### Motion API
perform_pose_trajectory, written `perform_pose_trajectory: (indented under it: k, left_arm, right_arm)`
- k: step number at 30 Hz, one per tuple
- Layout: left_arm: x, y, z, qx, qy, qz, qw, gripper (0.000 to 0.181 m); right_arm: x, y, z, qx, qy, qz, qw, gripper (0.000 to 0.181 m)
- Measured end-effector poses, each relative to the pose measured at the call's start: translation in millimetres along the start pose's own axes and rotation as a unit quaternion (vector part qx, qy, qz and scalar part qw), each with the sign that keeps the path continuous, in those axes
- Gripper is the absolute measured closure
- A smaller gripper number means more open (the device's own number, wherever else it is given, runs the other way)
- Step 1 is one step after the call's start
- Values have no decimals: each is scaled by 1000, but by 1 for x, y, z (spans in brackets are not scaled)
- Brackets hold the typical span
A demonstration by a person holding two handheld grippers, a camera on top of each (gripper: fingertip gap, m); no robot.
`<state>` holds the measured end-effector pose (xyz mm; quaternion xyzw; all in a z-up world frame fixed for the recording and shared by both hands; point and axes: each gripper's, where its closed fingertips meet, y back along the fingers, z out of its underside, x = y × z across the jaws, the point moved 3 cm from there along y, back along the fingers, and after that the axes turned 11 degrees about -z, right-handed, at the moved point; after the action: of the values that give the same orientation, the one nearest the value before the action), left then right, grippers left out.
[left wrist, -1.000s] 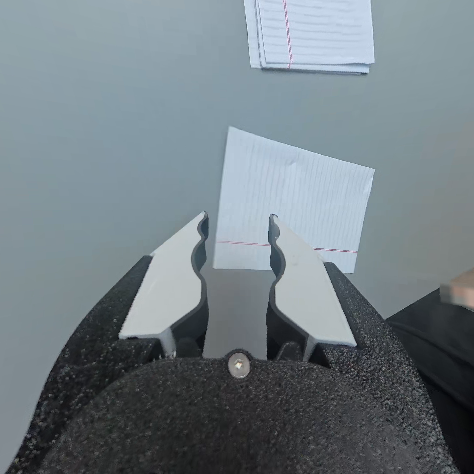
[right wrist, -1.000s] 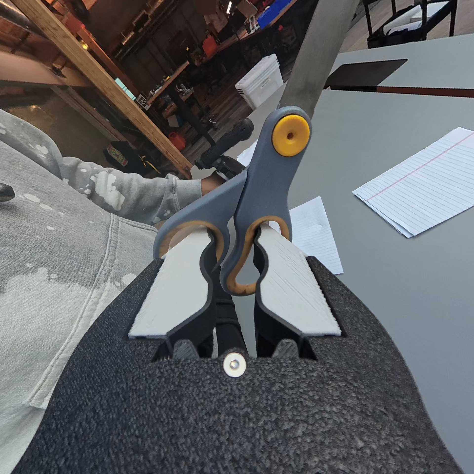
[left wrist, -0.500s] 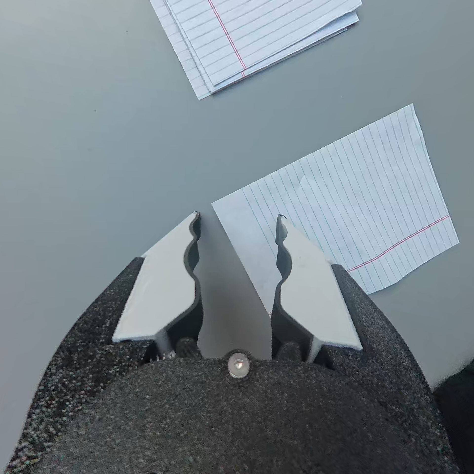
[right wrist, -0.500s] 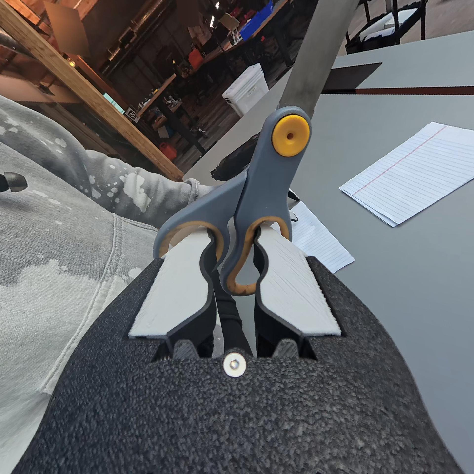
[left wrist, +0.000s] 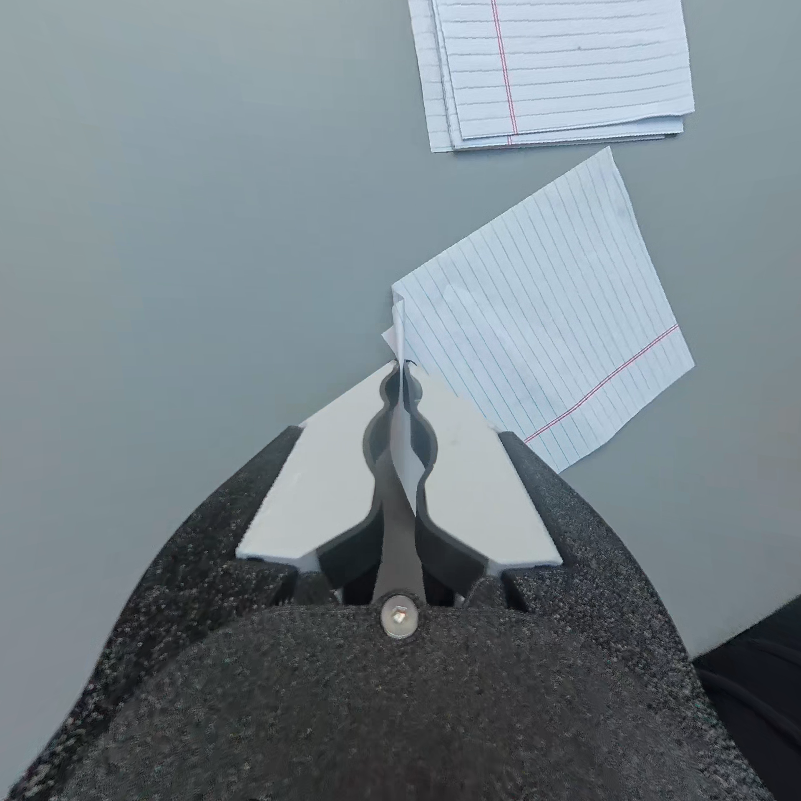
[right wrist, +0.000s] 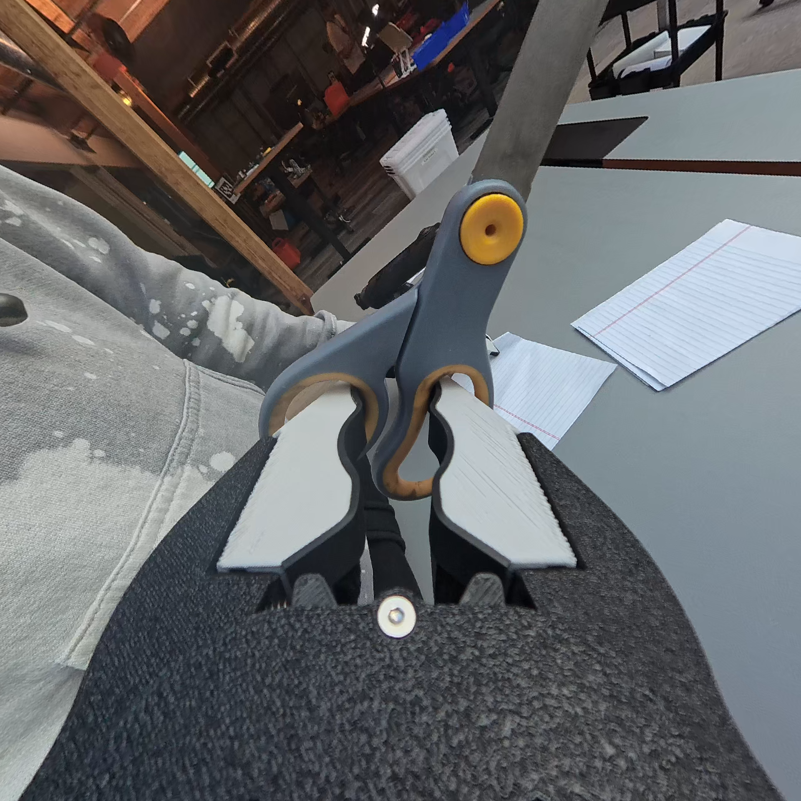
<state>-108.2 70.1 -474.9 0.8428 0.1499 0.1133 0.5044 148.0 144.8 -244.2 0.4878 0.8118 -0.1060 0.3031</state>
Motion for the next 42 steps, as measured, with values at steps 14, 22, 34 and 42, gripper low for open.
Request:
perform_pose_trajectory:
  k: [14,22,34,42]
  left_arm:
    - [8,74,-44,81,188,202,958,181]
    - [15,175,-121,181,89,272,941,181]
    - [31,370,-220,274,-173,271,906,181]
    - [62,514,-276,338,-307,279,845,181]
  right_arm:
    - [-11,-6,7,1,6,-11,1000,159]
    - [-24,-21,-8,4,47,-37,998,159]
    - [-64,-66,-47,29,125,-127,984,159]
    - [-107,-93,-88,41,191,-207,958,157]
